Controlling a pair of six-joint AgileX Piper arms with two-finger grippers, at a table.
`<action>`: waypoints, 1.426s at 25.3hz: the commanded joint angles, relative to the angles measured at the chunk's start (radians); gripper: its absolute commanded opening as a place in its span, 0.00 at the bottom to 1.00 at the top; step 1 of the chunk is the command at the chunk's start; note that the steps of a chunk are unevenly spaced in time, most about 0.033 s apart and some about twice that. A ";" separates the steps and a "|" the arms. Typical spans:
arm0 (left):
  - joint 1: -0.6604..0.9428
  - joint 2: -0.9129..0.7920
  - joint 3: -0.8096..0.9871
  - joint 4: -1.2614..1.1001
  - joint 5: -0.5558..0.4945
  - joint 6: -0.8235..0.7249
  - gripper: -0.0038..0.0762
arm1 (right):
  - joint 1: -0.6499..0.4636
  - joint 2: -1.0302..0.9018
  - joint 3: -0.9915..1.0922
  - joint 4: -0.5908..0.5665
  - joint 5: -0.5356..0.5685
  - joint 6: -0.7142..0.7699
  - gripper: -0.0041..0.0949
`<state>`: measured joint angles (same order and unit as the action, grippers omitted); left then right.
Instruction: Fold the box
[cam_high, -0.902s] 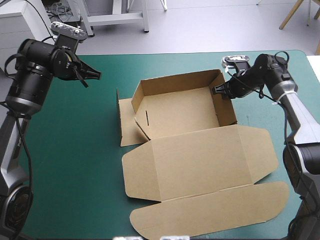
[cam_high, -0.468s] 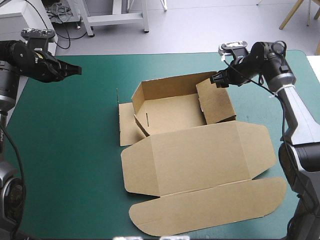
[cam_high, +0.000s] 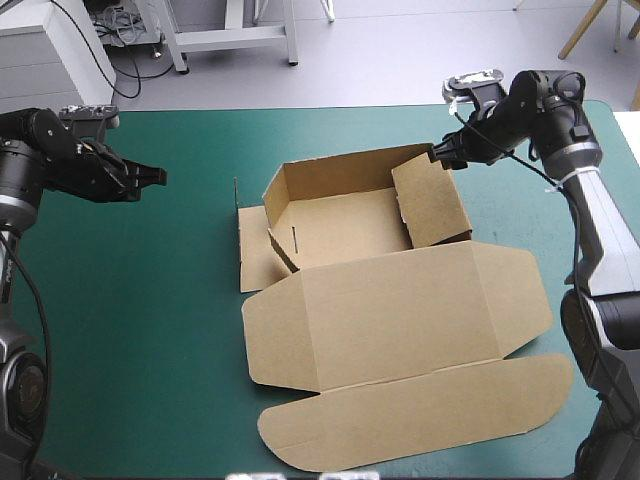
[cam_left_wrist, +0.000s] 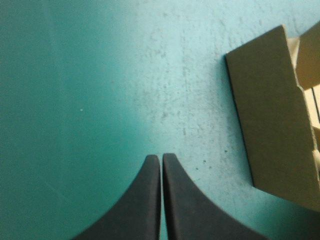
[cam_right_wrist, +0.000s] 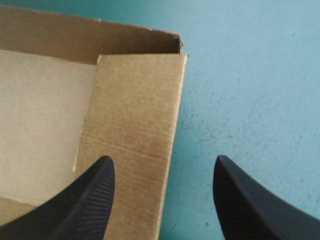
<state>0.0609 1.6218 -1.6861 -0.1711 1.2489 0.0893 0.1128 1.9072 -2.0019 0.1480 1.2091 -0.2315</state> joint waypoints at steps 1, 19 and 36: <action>-0.001 -0.041 -0.006 -0.079 0.017 0.024 0.04 | 0.002 -0.050 0.046 -0.014 -0.069 -0.011 0.55; -0.001 -0.041 -0.001 -0.190 0.036 0.067 0.04 | 0.002 0.112 0.097 0.064 -0.028 -0.077 0.04; -0.048 -0.041 -0.001 -0.188 0.026 0.074 0.51 | -0.150 -0.038 0.095 0.231 -0.007 -0.044 0.02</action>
<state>0.0429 1.6218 -1.6674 -0.3271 1.2480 0.1604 0.0025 1.9787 -1.8782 0.3242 1.2055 -0.2814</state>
